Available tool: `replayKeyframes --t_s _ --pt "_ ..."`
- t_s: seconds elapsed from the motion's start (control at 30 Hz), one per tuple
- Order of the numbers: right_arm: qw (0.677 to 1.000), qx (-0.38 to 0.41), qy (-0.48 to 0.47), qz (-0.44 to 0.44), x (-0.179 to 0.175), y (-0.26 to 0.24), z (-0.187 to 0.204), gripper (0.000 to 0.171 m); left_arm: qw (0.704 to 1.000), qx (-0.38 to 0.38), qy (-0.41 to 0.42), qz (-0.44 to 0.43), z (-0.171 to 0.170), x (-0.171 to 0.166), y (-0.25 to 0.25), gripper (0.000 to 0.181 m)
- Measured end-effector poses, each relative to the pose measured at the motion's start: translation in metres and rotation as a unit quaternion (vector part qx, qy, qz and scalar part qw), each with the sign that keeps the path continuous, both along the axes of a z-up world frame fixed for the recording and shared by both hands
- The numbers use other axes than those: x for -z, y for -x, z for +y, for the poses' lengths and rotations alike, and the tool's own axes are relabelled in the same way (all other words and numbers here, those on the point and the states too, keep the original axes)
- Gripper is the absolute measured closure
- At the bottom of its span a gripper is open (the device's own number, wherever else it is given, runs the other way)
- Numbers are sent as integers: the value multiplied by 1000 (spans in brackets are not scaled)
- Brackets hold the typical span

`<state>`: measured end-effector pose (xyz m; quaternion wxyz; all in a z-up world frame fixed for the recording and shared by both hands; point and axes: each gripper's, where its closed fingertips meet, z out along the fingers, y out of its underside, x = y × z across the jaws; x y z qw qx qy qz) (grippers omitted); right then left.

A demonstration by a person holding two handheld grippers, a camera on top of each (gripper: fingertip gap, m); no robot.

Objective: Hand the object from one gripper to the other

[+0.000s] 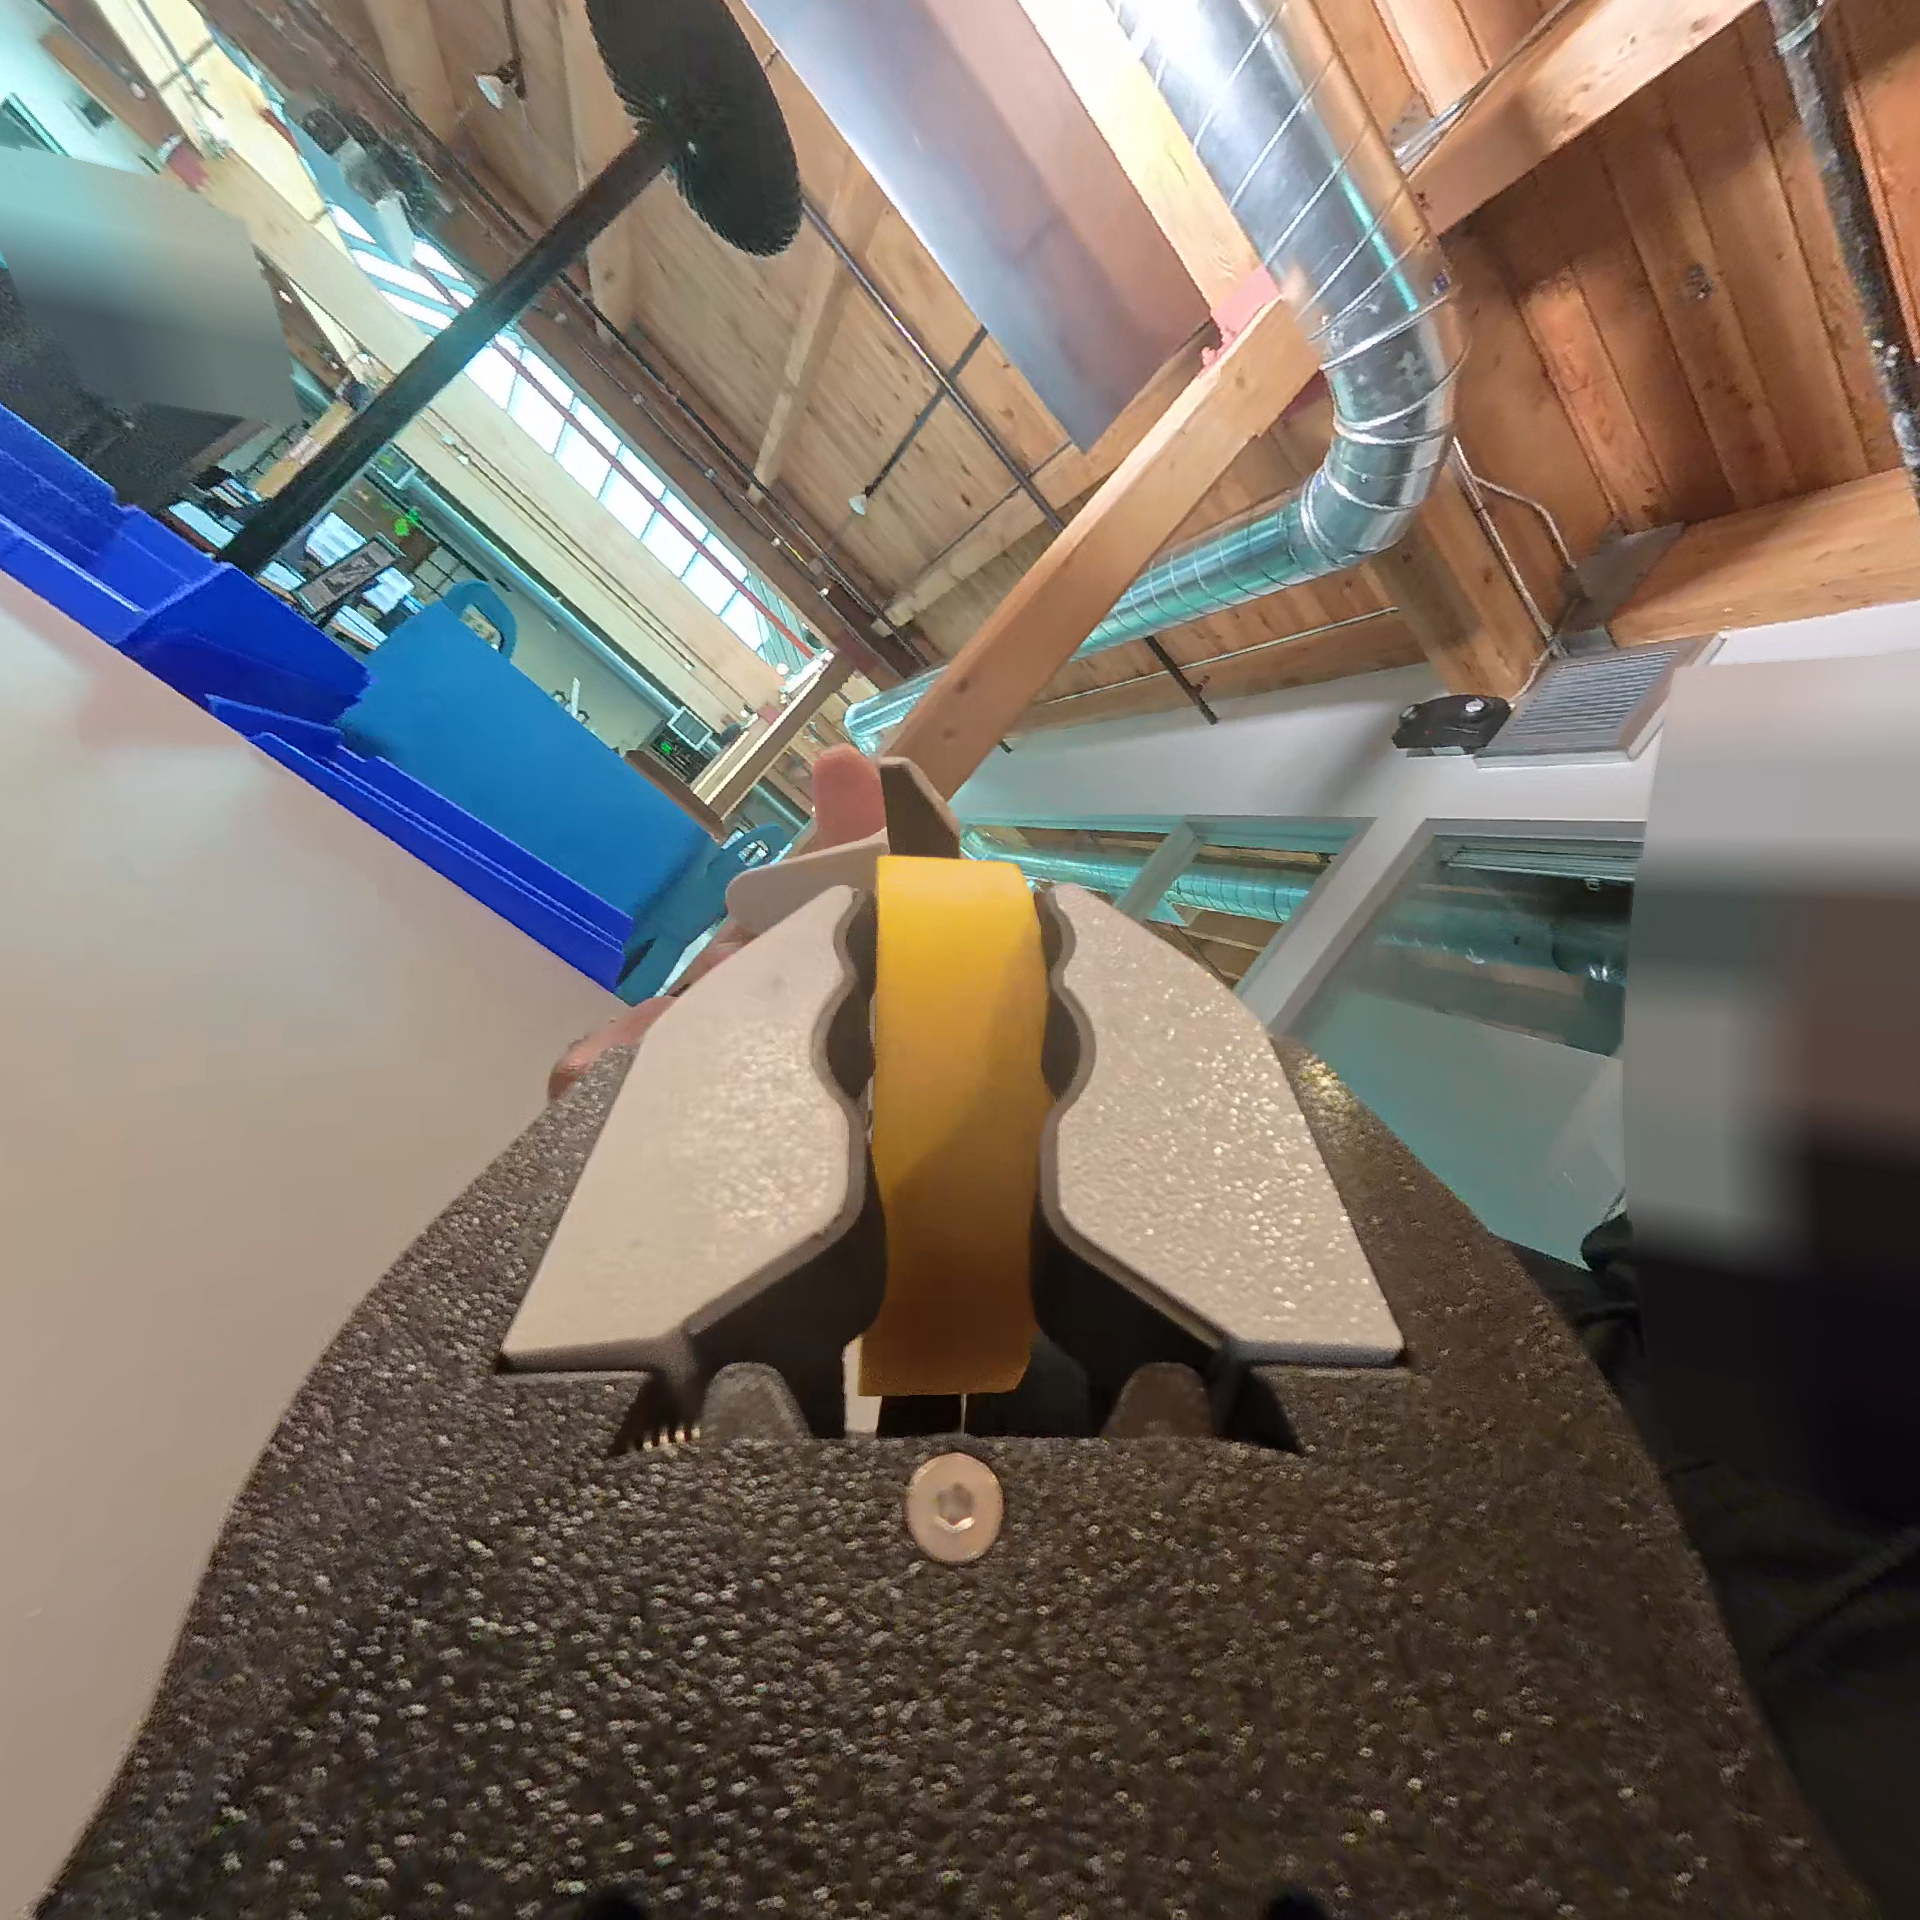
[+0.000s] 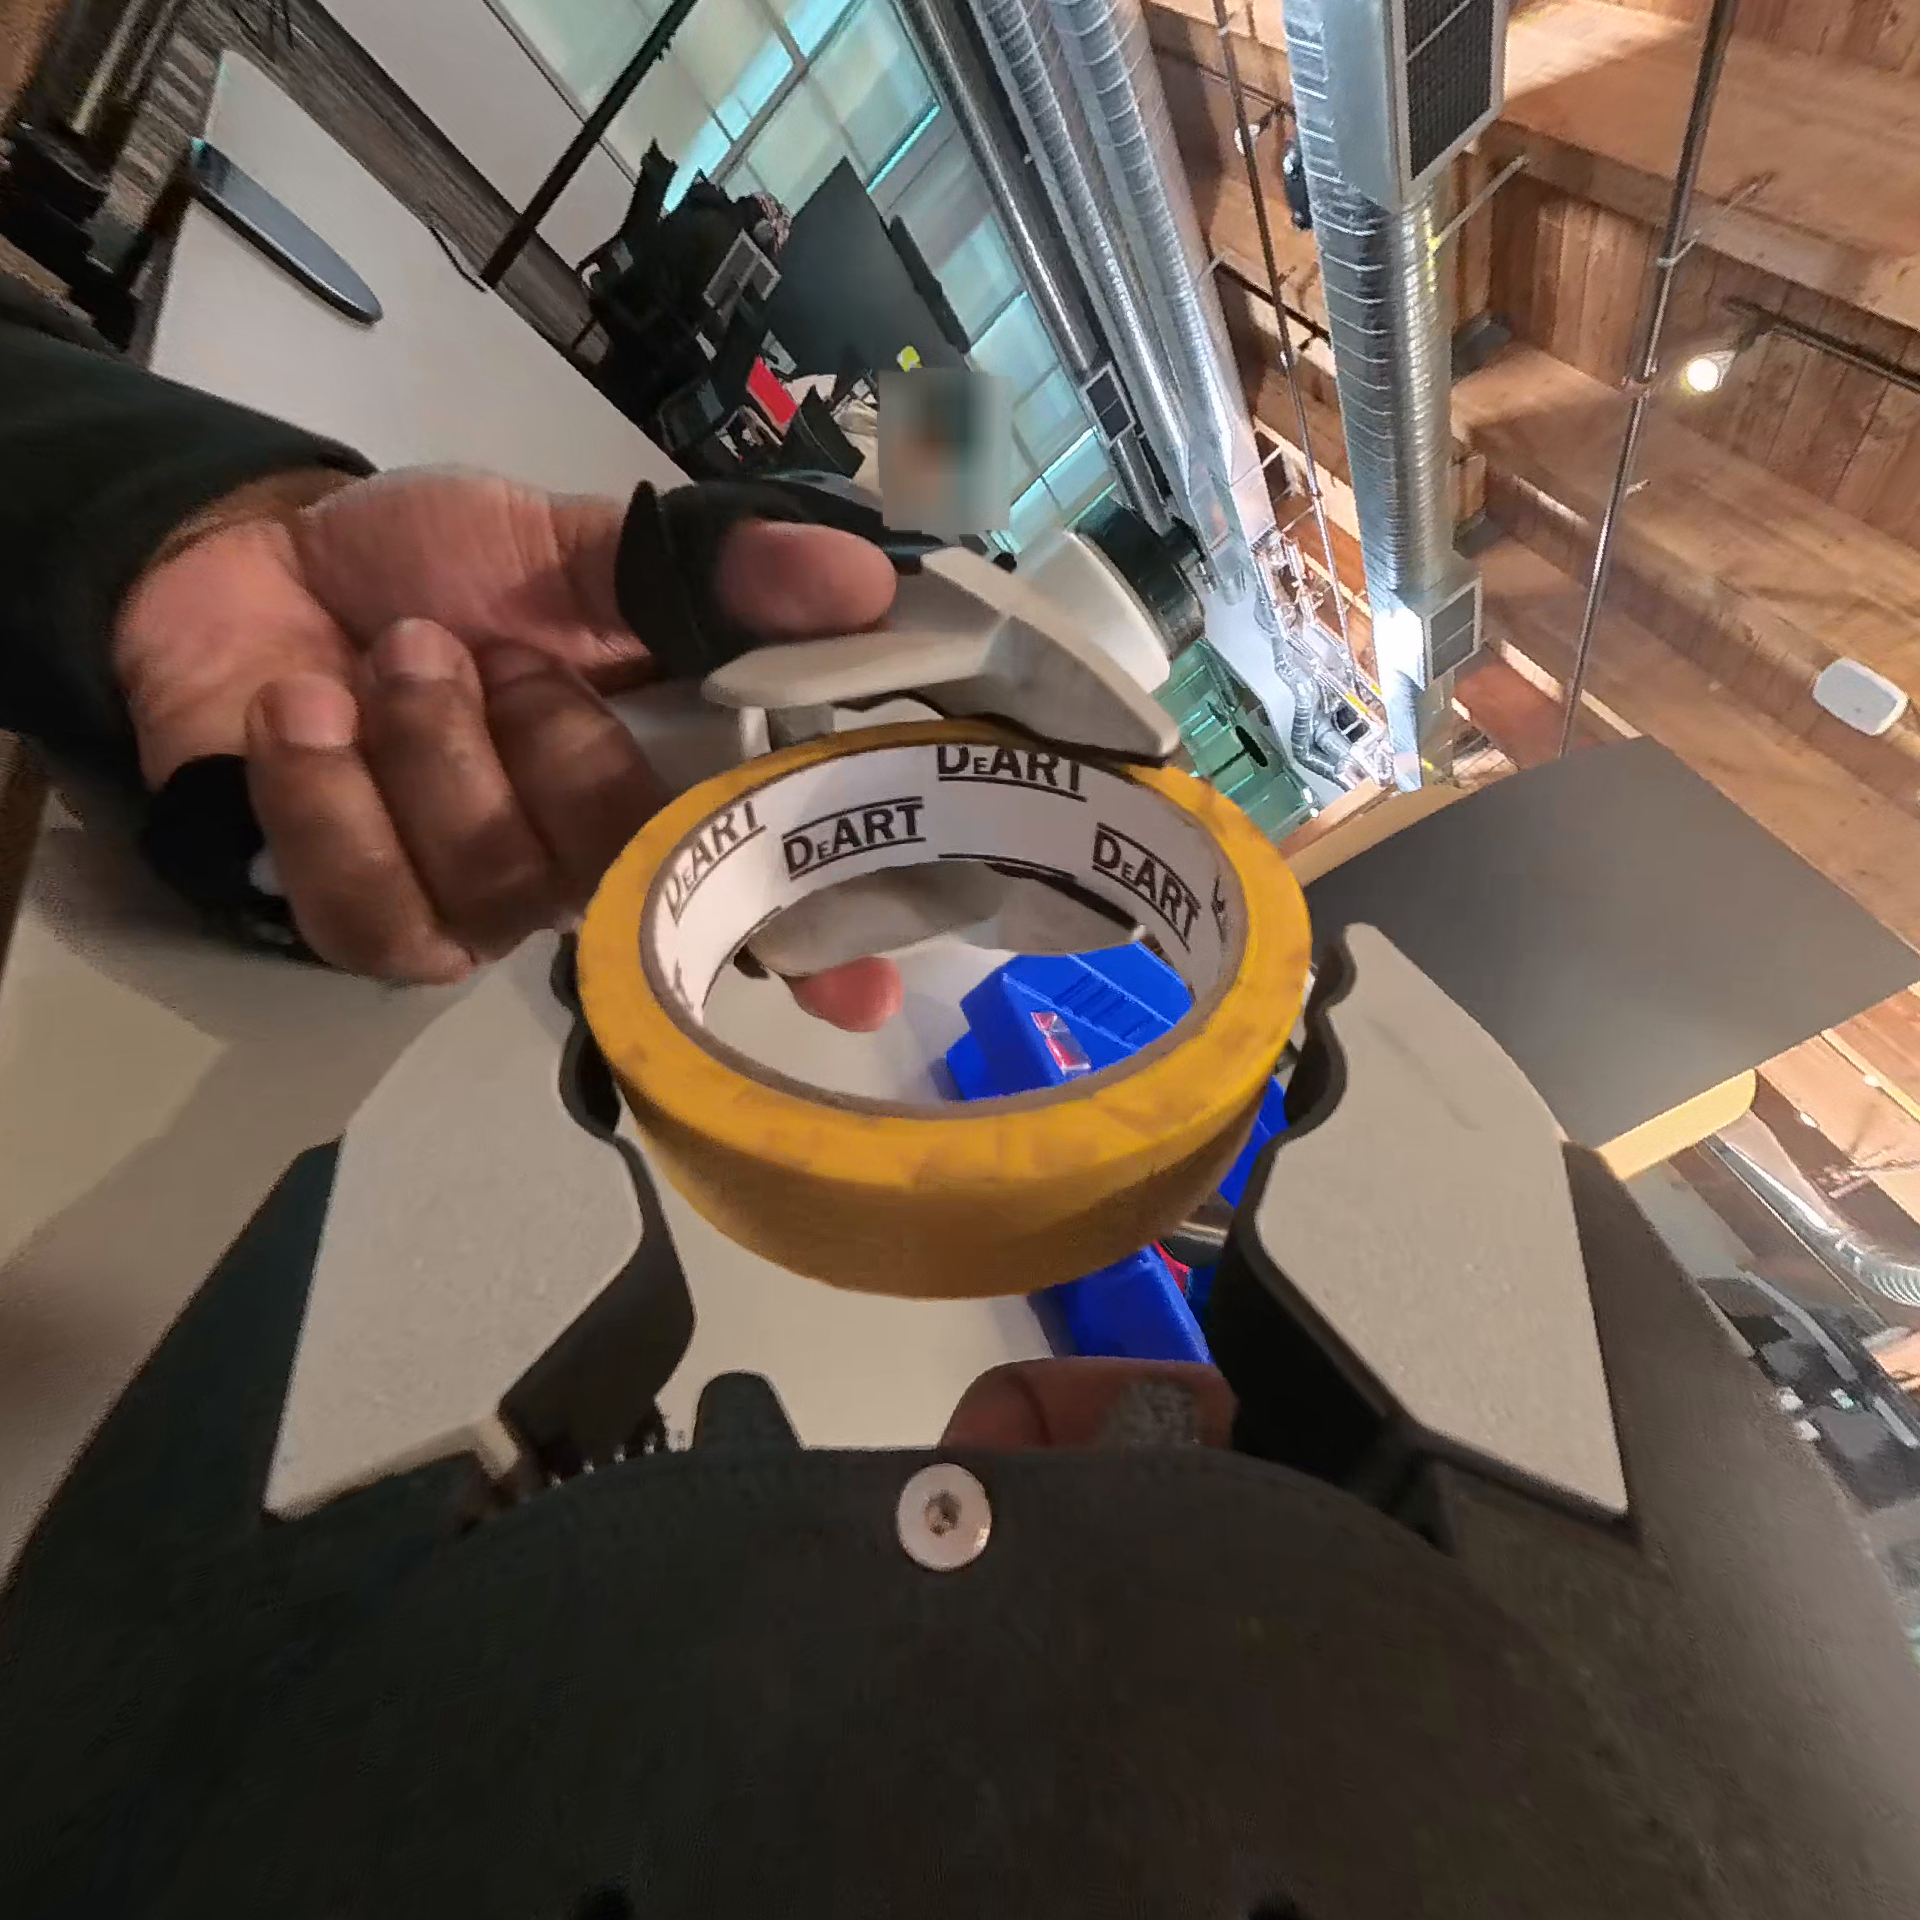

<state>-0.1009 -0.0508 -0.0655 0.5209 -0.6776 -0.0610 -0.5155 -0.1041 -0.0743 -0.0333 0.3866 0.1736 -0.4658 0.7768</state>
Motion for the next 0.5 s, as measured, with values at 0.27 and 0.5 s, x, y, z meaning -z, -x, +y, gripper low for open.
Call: replayKeyframes --t_s 0.27,0.5 --pt "1000 -15 1 -14 -1 9 9 36 999 46 -9 -13 -2 -1 15 151" --pt "1000 5 15 -24 -1 9 9 36 999 52 -12 -13 -1 -1 15 151"
